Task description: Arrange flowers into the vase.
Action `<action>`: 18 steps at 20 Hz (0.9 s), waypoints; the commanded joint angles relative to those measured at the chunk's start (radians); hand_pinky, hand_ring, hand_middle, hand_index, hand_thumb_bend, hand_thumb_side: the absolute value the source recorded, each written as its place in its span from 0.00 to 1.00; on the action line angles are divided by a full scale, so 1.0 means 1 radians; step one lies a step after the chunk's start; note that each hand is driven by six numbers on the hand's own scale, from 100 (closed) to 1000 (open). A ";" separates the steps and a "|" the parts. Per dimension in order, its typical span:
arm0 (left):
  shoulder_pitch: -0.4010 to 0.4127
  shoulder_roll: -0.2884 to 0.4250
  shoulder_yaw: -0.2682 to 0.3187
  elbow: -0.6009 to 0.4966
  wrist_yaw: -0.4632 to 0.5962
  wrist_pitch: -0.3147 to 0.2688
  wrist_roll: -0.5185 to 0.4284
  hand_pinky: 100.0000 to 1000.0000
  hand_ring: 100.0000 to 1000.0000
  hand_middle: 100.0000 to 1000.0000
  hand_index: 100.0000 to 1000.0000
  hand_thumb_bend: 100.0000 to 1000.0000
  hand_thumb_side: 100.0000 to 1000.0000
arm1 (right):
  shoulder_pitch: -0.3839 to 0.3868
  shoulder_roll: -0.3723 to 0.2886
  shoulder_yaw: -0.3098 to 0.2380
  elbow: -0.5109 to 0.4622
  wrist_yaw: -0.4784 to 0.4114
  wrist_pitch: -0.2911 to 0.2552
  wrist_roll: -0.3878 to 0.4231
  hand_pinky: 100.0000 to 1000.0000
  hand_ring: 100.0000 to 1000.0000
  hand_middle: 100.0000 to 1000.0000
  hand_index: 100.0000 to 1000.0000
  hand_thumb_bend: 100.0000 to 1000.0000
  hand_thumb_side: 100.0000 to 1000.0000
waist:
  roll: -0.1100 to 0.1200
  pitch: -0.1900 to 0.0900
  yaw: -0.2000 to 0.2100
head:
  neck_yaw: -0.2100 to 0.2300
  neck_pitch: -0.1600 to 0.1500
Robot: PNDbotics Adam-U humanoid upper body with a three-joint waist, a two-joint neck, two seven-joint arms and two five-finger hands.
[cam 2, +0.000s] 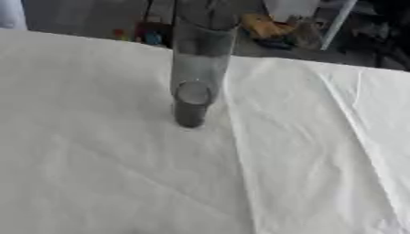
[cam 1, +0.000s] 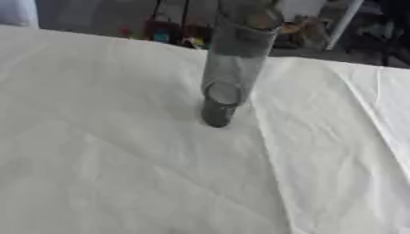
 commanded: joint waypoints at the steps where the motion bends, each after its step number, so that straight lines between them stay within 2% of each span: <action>1: -0.018 0.006 -0.001 -0.013 -0.002 -0.003 -0.006 0.74 0.64 0.68 0.84 0.01 0.87 | -0.019 -0.016 -0.005 -0.013 0.051 -0.023 0.007 0.00 0.00 0.00 0.01 0.00 0.00 | 0.012 -0.016 0.002 | -0.053 -0.053; 4: -0.019 0.006 -0.002 -0.013 -0.003 -0.005 -0.008 0.74 0.64 0.68 0.84 0.01 0.87 | -0.001 -0.028 -0.005 -0.013 0.070 -0.030 0.020 0.00 0.00 0.00 0.01 0.00 0.00 | 0.013 -0.012 0.003 | -0.068 -0.078; 9: -0.024 0.007 -0.005 -0.013 -0.002 -0.007 -0.015 0.74 0.64 0.68 0.84 0.01 0.87 | 0.049 -0.069 -0.026 -0.035 0.025 -0.046 0.033 0.00 0.00 0.00 0.01 0.00 0.00 | 0.010 -0.007 0.009 | -0.079 -0.091; 15: -0.031 0.002 -0.010 -0.013 -0.003 -0.003 -0.023 0.74 0.65 0.68 0.84 0.01 0.87 | 0.060 -0.072 -0.036 -0.045 -0.011 -0.081 0.032 0.00 0.00 0.00 0.01 0.00 0.00 | 0.003 0.003 0.023 | -0.186 -0.123; 18: -0.032 0.002 -0.011 -0.013 -0.004 0.000 -0.026 0.74 0.65 0.68 0.84 0.01 0.88 | 0.057 -0.073 -0.038 -0.043 -0.021 -0.097 0.026 0.00 0.00 0.00 0.01 0.00 0.00 | 0.000 0.005 0.022 | -0.198 -0.126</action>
